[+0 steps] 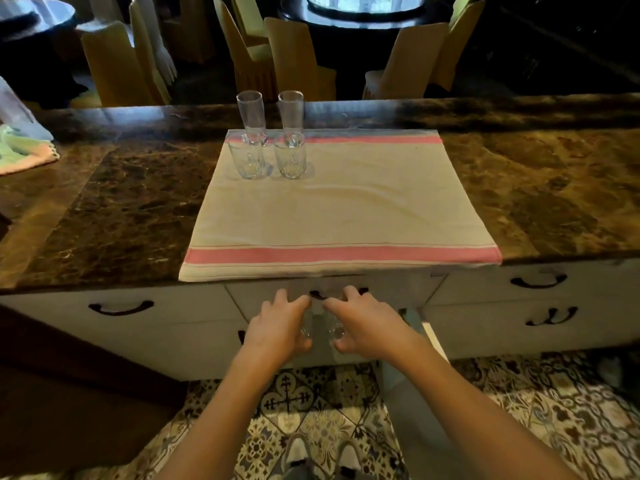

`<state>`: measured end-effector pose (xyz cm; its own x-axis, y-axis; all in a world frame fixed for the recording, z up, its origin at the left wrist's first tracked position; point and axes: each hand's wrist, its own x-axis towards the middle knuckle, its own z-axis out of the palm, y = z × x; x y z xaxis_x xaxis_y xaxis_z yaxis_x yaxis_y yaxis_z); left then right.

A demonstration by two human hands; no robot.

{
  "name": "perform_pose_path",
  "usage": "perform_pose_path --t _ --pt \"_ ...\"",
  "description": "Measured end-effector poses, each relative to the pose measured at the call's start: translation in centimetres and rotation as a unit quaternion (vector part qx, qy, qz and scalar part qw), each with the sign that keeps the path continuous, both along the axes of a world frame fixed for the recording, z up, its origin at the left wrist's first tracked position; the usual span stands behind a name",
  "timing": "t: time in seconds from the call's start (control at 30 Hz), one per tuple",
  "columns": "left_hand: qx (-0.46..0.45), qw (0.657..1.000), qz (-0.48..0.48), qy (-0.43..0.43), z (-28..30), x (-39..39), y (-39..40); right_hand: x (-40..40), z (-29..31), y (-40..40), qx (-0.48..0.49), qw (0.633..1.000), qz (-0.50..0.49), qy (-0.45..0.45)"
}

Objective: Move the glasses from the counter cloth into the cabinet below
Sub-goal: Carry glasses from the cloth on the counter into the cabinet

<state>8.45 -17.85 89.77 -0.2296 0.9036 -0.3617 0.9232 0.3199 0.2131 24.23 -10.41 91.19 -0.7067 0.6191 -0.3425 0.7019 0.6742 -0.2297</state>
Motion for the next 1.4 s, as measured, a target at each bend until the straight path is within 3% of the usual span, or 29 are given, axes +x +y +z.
perform_pose_path --t 0.4,0.83,0.97,1.17,1.4 --pt "-0.060 0.998 -0.003 0.008 -10.2 -1.4 -0.3 -2.1 -12.4 -1.4 -0.042 0.997 -0.061 -0.026" --pt "-0.142 0.987 0.061 -0.051 -32.0 -2.7 4.7 -2.8 -32.8 4.2 -0.063 0.996 -0.060 -0.037" --pt "-0.111 0.990 0.056 -0.067 -40.3 -3.8 7.8 -4.1 -40.8 7.7 -0.102 0.992 -0.066 -0.036" --pt "-0.045 0.999 0.007 -0.008 -49.4 -5.4 11.1 -4.6 -51.1 11.5 -0.047 0.994 -0.055 0.081" --pt "0.012 0.998 -0.043 0.049 -57.6 -8.0 15.9 -7.8 -60.4 16.5 0.016 0.999 -0.044 0.027"
